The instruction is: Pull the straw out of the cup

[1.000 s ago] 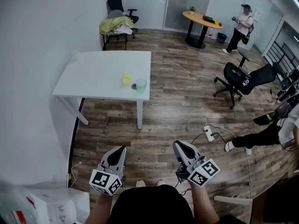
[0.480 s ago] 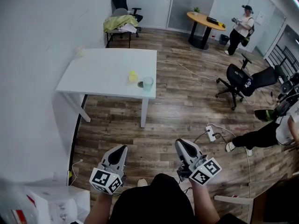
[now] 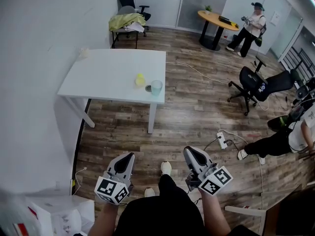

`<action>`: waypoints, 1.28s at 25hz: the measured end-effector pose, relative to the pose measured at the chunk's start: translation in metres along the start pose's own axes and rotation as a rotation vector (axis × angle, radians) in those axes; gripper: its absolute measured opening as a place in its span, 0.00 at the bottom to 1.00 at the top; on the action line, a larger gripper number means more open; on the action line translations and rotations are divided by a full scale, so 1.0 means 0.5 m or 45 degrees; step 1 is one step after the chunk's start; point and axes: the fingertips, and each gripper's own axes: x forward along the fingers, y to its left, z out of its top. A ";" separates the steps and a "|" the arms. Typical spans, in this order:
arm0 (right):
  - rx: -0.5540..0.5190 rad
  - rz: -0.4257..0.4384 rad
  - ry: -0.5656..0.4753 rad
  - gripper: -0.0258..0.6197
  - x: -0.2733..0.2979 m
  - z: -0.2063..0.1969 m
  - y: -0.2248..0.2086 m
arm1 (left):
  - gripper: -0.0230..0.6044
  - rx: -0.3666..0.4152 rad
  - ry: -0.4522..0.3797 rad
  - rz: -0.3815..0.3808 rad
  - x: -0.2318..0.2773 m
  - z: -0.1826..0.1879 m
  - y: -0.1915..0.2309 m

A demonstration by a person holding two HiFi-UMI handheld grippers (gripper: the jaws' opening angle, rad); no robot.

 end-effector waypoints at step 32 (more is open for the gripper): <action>0.062 0.206 0.116 0.08 0.276 0.089 -0.354 | 0.06 -0.012 0.024 0.169 0.395 0.078 0.108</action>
